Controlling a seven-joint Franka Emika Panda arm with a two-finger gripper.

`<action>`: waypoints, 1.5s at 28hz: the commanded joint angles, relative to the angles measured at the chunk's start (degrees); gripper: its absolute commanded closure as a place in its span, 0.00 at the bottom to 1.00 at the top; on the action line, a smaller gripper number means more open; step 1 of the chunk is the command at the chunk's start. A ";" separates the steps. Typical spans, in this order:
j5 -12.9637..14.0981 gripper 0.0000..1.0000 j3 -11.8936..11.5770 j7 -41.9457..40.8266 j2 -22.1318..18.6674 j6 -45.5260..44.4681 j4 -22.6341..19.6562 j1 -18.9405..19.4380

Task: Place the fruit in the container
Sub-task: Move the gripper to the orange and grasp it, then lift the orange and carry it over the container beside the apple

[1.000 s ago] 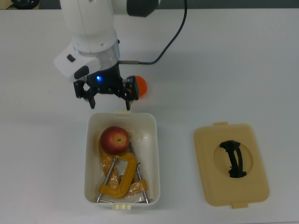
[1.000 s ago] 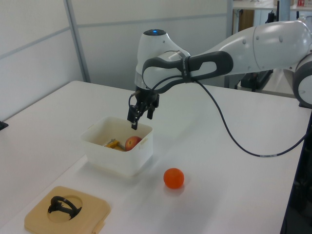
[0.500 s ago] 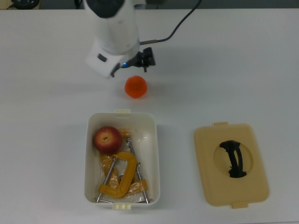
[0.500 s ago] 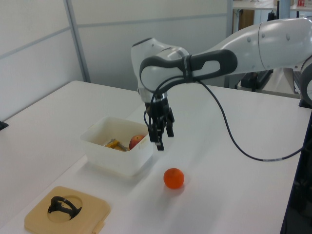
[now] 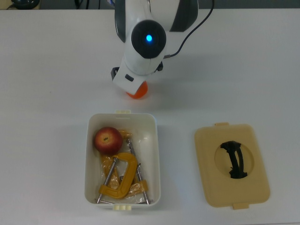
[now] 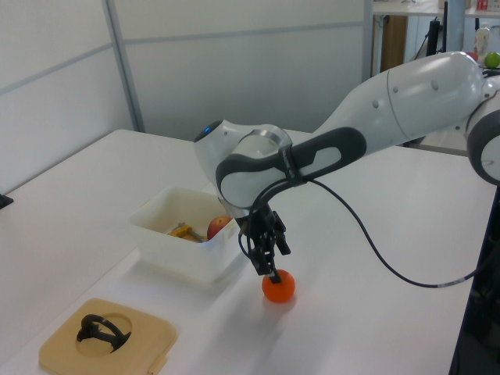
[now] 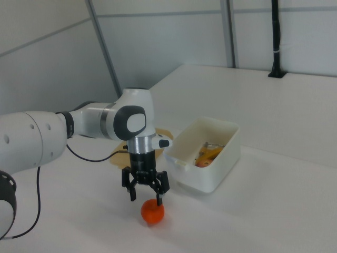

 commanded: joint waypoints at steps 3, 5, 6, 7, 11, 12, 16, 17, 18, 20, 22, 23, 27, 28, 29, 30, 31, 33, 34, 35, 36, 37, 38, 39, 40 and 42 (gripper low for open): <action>-2.95 0.00 0.67 -0.93 1.98 1.80 -0.49 0.33; -3.30 0.00 0.75 -0.92 2.42 2.24 -0.58 0.33; -3.65 0.00 0.75 -0.92 2.77 2.42 -0.67 0.33; -4.18 0.00 0.75 -0.92 2.86 2.77 -0.84 0.33; -5.67 0.00 0.75 0.39 3.83 5.32 -1.72 0.68; -5.76 0.00 0.75 0.74 4.00 5.58 -1.72 0.85; -6.29 0.01 0.75 0.92 4.80 6.46 -1.72 0.94; -6.55 0.18 0.75 0.92 4.88 6.46 -1.72 1.03; -6.55 0.32 0.75 0.92 4.80 6.46 -1.72 1.12; -6.56 0.55 0.84 0.92 4.80 6.38 -1.64 1.12; -6.64 0.79 0.84 0.92 4.71 6.29 -1.64 1.21; -6.56 0.84 0.84 0.92 4.71 6.29 -1.55 1.21; -6.47 0.88 1.28 1.01 4.45 5.94 -1.02 1.21; -6.29 0.88 1.37 1.01 4.27 5.76 -0.85 1.21; -6.12 0.88 1.37 1.10 4.10 5.59 -0.32 1.21; -5.94 0.88 1.37 1.18 3.66 5.50 0.20 1.21; -5.77 0.88 1.37 1.18 3.04 5.50 0.65 1.21; -5.59 0.88 1.37 1.10 1.37 5.41 1.18 1.12; -5.50 0.88 1.37 1.10 0.85 5.32 1.87 1.12; -5.41 0.88 1.37 1.10 0.49 5.15 2.75 1.12; -5.24 0.88 1.37 1.10 0.23 4.80 3.72 1.12; -3.93 0.88 1.28 1.18 0.05 4.01 5.47 0.95; -3.05 0.88 1.11 1.18 0.05 4.00 6.53 0.86; -2.17 0.87 0.84 1.36 0.05 4.00 7.58 0.77; -1.38 0.87 0.67 1.71 0.05 4.09 8.46 0.68; 0.12 0.87 0.32 3.02 0.14 4.70 10.92 -0.37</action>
